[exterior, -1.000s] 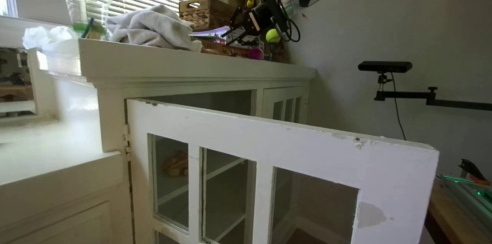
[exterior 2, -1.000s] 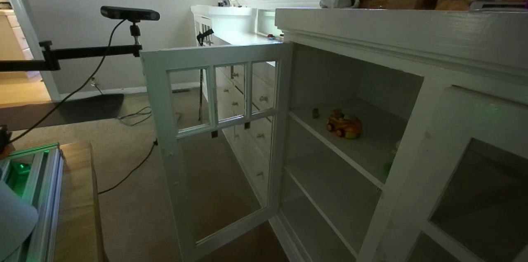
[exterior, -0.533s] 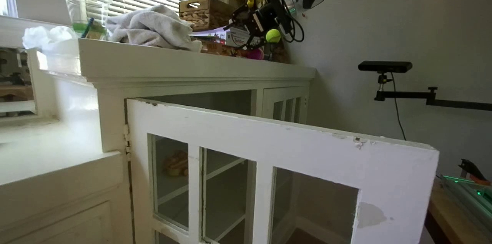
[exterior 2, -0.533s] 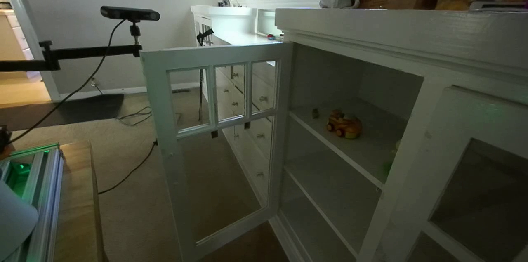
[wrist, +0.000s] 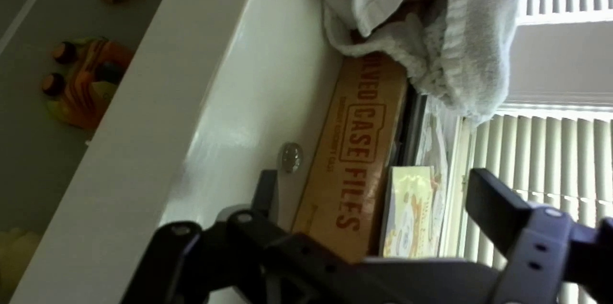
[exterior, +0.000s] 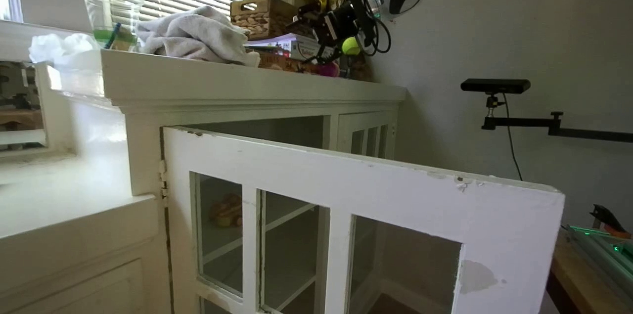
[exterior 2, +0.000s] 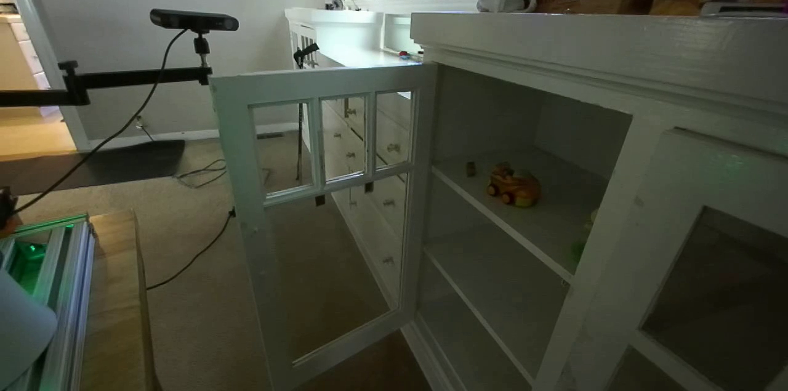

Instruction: Put the paper in the cabinet

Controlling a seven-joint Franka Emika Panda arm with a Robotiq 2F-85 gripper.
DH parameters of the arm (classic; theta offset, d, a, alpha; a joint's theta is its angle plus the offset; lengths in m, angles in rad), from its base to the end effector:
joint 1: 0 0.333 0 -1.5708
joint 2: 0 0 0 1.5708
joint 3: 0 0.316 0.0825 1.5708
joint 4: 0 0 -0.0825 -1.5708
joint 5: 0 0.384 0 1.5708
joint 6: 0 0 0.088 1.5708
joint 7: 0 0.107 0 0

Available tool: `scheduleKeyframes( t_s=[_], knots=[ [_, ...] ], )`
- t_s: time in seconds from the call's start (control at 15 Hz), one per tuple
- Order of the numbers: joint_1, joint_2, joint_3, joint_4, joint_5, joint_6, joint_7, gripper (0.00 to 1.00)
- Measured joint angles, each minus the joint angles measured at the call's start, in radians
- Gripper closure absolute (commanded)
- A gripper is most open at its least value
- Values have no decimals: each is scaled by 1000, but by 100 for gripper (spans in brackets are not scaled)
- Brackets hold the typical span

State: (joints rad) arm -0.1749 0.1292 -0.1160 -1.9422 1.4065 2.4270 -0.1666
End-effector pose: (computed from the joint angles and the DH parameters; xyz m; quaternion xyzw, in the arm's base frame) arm 0.5958 -0.1721 0.4573 -0.7280 0.4503 -0.2474 0.4539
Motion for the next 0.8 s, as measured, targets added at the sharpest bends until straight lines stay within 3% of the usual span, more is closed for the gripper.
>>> scheduleKeyframes(
  t_s=[0.8],
  knots=[
    [0,60,-5,23,291,-67,-342,1]
  ],
)
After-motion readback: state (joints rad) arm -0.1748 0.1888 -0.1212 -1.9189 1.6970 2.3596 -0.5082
